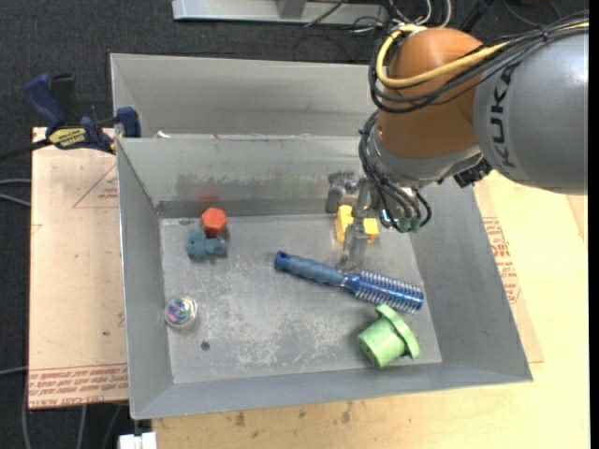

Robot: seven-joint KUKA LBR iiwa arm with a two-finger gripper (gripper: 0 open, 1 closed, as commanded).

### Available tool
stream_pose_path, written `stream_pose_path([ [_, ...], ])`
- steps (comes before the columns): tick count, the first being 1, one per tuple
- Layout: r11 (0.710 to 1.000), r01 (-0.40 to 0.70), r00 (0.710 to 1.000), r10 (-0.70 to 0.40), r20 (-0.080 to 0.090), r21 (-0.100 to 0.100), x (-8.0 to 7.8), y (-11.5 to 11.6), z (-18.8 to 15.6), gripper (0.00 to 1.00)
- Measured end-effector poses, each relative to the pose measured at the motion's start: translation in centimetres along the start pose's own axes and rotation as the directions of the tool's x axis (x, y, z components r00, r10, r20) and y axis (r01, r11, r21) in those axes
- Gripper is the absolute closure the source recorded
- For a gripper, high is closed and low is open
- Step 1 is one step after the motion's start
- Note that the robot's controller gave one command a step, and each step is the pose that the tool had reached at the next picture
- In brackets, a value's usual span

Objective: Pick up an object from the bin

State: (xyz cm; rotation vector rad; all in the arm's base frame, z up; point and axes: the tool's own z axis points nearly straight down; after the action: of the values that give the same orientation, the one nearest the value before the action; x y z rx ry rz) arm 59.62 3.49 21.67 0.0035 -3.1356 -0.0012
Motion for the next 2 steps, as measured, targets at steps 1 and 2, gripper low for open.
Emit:
stream_pose_path([
  [1,0.990,0.142,0.990,-0.142,0.001,0.001,3.40,-7.41,15.09,0.00],
  [2,0.990,0.144,0.990,-0.144,0.008,0.000,3.13,-7.21,14.65,1.00],
])
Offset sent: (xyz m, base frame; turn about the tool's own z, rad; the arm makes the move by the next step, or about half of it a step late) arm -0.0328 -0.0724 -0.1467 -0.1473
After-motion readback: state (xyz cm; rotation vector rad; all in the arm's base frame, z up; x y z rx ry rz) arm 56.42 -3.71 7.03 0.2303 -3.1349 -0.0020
